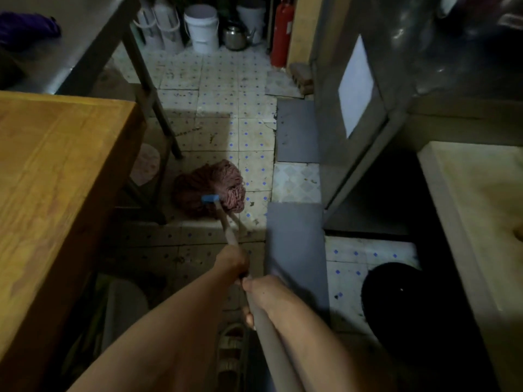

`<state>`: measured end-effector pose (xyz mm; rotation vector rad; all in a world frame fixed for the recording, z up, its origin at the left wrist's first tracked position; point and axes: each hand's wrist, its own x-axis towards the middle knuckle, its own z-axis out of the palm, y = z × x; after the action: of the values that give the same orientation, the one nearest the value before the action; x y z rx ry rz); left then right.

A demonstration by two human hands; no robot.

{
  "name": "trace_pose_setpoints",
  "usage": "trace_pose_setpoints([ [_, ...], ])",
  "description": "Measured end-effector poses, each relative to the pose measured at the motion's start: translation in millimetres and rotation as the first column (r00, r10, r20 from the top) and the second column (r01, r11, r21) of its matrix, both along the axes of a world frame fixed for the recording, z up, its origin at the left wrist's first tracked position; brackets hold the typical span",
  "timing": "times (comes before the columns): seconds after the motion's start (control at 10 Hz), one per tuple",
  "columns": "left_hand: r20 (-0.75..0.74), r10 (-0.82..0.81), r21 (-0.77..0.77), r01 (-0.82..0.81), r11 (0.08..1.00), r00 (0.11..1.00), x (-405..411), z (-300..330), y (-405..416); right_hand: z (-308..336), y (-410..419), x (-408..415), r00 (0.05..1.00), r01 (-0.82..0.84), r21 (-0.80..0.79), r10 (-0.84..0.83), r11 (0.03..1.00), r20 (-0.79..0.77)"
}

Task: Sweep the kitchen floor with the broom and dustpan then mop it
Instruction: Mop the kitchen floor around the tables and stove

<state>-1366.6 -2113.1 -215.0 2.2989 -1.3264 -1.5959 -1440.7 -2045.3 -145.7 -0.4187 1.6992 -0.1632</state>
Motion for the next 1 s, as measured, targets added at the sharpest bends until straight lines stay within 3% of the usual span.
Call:
trace_pose_setpoints([
  [0.2, 0.077, -0.093, 0.036, 0.09, 0.995, 0.993, -39, 13, 67, 2, 69, -29, 1.0, -0.005, -0.008, 0.005, 1.0, -0.01],
  [0.4, -0.022, -0.125, 0.024, 0.125, 0.992, 0.992, -72, 15, 99, -1, 103, -58, 0.994, 0.096, 0.038, -0.094, 0.995, -0.058],
  [0.7, 0.03, -0.091, 0.014, 0.091, 0.996, 0.995, -75, 8, 25, 3, 30, -66, 0.989, 0.144, -0.005, -0.144, 0.99, -0.038],
  [1.0, -0.007, -0.077, -0.071, 0.076, 0.995, 0.997, -68, -6, -112, -29, -112, -56, 0.991, 0.119, -0.053, -0.122, 0.991, -0.052],
])
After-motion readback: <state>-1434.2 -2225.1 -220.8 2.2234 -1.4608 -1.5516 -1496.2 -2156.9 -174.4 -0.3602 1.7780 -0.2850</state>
